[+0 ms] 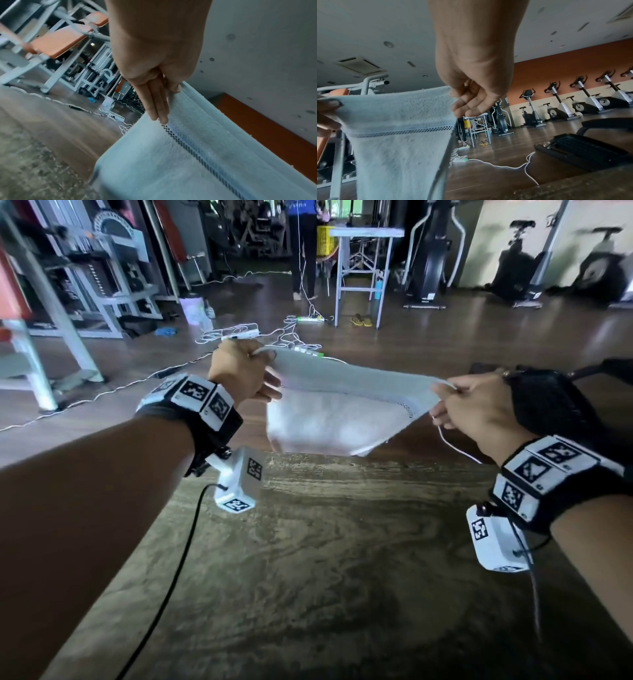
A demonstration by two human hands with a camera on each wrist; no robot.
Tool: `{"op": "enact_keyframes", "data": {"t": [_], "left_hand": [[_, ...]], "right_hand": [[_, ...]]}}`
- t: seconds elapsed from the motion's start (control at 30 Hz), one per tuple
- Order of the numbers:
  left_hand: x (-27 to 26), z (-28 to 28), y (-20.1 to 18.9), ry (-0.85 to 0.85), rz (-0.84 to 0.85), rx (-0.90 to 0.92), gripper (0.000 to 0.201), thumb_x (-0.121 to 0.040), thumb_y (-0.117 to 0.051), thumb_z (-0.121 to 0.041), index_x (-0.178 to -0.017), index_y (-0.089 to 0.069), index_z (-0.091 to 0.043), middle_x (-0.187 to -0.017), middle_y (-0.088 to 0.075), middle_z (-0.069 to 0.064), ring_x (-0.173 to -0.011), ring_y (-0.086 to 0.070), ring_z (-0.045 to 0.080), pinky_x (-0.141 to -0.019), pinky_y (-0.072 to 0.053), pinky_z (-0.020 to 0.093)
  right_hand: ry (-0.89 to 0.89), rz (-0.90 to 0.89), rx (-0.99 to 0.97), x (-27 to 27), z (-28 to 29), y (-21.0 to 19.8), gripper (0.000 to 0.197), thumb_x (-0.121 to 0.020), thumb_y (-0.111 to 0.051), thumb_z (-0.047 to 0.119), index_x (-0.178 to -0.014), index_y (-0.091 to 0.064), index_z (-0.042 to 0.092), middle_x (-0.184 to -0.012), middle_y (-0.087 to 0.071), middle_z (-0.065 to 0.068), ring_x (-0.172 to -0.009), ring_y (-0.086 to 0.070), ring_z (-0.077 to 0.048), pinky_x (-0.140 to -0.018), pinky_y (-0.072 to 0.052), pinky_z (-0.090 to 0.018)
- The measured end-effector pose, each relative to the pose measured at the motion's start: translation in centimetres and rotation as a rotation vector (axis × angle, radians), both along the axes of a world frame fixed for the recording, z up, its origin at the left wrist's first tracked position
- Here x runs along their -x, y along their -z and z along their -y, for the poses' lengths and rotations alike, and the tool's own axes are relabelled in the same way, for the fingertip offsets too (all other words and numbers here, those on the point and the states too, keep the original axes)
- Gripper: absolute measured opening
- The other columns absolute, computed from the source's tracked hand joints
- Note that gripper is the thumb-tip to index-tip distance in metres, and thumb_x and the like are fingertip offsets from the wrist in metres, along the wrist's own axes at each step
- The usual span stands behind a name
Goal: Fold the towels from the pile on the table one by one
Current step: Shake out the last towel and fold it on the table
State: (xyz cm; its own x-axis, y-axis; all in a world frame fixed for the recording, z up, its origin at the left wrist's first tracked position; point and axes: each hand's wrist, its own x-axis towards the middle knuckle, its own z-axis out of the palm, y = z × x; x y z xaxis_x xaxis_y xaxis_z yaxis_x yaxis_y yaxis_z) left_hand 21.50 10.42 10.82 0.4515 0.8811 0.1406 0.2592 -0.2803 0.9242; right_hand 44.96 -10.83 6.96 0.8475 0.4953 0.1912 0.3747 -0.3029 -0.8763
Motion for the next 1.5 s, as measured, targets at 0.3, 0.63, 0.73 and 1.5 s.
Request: {"op": "enact_keyframes", "data": {"t": [0.3,0.63,0.73,1.5], "left_hand": [[1.3,-1.7,1.4,-0.11,0.231,-0.207,0.015,-0.091,-0.059,-0.027,-0.084,-0.064,-0.014,-0.075,-0.06,0.001,-0.072,-0.052,0.014,-0.077,-0.054,0.038],[4.3,-2.0,3.3,-0.197,0.127,-0.306,0.016,-0.095,-0.058,-0.023,-0.081,-0.06,-0.016,-0.063,-0.044,-0.005,-0.054,-0.035,0.007,-0.051,-0.034,0.021],[4.0,-1.6,3.6,-0.13,0.117,-0.276,0.015,-0.095,-0.06,-0.023,-0.085,-0.062,-0.011,-0.062,-0.046,-0.004,-0.056,-0.038,0.01,-0.052,-0.035,0.022],[20.8,9.3,6.2,0.409,-0.678,0.151,0.023,-0.097,-0.058,-0.032,-0.112,-0.067,-0.017,-0.095,-0.072,-0.004,-0.092,-0.071,0.01,-0.074,-0.062,0.037]], "right_hand": [[-0.126,-0.209,-0.261,1.9,0.0,-1.4,0.043,-0.097,-0.062,0.017,-0.137,-0.053,0.003,-0.112,-0.07,-0.004,-0.094,-0.073,-0.018,-0.087,-0.059,-0.034],[-0.223,-0.323,-0.325,5.2,-2.1,-1.4,0.023,-0.097,-0.059,0.002,-0.118,-0.057,-0.006,-0.089,-0.063,-0.002,-0.102,-0.07,-0.032,-0.098,-0.053,-0.041],[-0.137,-0.297,-0.391,4.8,-1.5,-1.4,0.011,-0.094,-0.063,0.005,-0.105,-0.065,0.005,-0.092,-0.069,-0.009,-0.102,-0.071,-0.026,-0.099,-0.054,-0.04],[-0.566,0.396,0.515,12.1,15.2,2.4,0.02,-0.092,-0.066,0.021,-0.073,-0.068,0.016,-0.06,-0.059,0.002,-0.057,-0.056,-0.008,-0.055,-0.037,-0.024]]}}
